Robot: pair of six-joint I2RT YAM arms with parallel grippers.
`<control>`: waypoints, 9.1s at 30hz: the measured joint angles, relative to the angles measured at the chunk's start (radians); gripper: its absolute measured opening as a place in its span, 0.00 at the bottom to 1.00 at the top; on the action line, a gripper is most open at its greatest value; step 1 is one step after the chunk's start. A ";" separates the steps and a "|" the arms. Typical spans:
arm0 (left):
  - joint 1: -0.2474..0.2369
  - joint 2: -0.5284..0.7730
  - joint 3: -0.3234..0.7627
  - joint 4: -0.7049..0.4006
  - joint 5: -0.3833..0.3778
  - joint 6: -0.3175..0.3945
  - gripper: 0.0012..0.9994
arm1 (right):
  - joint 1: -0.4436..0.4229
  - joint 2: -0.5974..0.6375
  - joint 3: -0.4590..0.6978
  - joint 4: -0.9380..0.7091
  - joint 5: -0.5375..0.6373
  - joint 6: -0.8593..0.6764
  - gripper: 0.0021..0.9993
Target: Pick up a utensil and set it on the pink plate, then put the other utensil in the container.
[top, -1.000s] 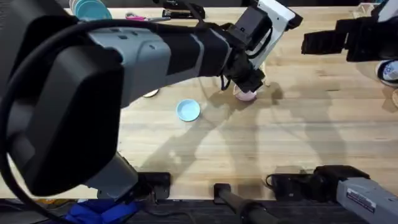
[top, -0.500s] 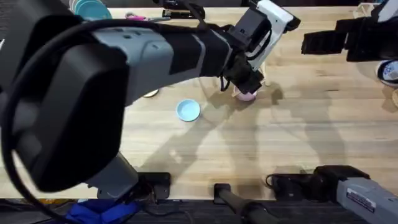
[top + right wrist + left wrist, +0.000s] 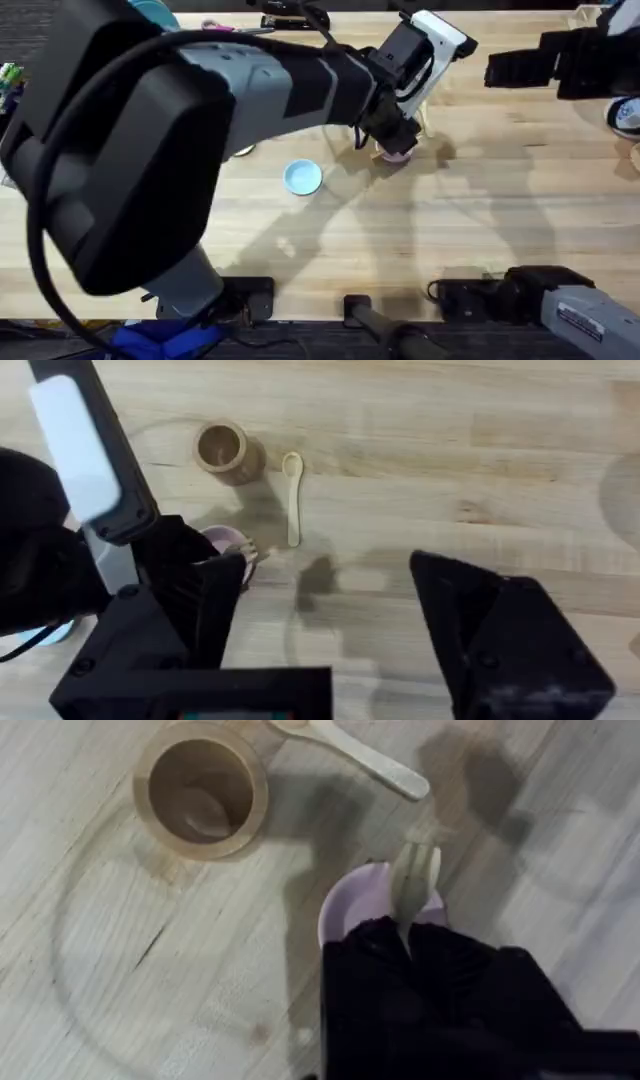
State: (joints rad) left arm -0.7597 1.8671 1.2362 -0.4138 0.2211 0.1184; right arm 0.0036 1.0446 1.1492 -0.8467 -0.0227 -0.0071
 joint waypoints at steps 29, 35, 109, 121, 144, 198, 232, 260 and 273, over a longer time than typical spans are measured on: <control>0.004 -0.001 0.001 0.002 -0.006 -0.031 1.00 | 0.000 0.000 0.000 0.000 0.000 0.000 1.00; 0.039 -0.076 0.003 -0.025 -0.042 -0.068 1.00 | 0.000 0.000 0.000 0.000 0.000 0.000 1.00; 0.803 -0.487 0.021 -0.555 0.606 0.758 1.00 | 0.000 0.060 0.003 -0.083 0.000 0.030 1.00; 0.803 -0.487 0.021 -0.555 0.606 0.758 1.00 | 0.041 0.353 0.069 -0.018 0.000 -0.002 1.00; 0.803 -0.487 0.021 -0.555 0.606 0.765 1.00 | 0.096 0.776 0.189 0.098 0.000 -0.032 1.00; 0.803 -0.487 0.021 -0.555 0.606 0.765 1.00 | 0.094 0.879 0.209 0.154 0.026 -0.053 0.03; 0.803 -0.487 0.021 -0.555 0.606 0.765 1.00 | 0.145 0.679 0.645 -0.102 0.007 -0.279 0.03; 0.803 -0.487 0.021 -0.555 0.606 0.765 1.00 | 0.154 0.319 0.265 0.501 -0.415 -0.410 0.03; 0.803 -0.487 0.021 -0.555 0.606 0.765 1.00 | -0.008 0.316 0.019 0.873 -0.904 -0.414 0.03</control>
State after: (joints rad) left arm 0.0437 1.3800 1.2575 -0.9688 0.8272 0.8829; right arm -0.0043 1.3608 1.1680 0.0260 -0.9263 -0.4210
